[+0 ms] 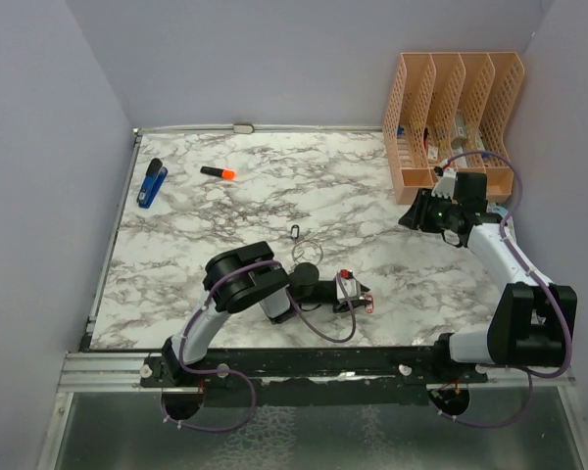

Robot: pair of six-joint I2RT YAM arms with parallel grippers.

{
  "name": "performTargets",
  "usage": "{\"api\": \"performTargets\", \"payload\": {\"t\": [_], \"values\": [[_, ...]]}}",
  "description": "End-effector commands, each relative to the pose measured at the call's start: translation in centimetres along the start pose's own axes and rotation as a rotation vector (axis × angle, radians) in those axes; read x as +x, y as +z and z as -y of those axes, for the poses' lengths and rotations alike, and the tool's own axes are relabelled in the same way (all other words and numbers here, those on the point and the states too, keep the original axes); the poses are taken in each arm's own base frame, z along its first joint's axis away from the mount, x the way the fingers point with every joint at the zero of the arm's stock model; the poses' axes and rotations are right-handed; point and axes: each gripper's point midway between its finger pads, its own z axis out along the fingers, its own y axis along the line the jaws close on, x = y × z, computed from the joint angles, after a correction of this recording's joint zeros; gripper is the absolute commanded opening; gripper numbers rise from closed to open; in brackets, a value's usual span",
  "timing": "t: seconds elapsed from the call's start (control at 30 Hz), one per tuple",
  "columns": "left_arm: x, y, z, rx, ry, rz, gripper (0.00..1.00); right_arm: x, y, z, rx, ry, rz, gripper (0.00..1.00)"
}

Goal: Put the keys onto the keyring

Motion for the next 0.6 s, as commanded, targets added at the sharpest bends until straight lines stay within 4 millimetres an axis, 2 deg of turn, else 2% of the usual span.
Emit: {"api": "performTargets", "payload": {"t": [0.0, 0.57], "values": [[0.17, -0.11, 1.01, 0.044, -0.026, 0.012, 0.35, -0.31, 0.03, 0.11, 0.009, -0.001, 0.015, 0.39], [1.05, 0.39, 0.97, 0.047, -0.056, 0.005, 0.25, 0.21, 0.12, 0.28, 0.013, 0.004, 0.003, 0.37]]}}
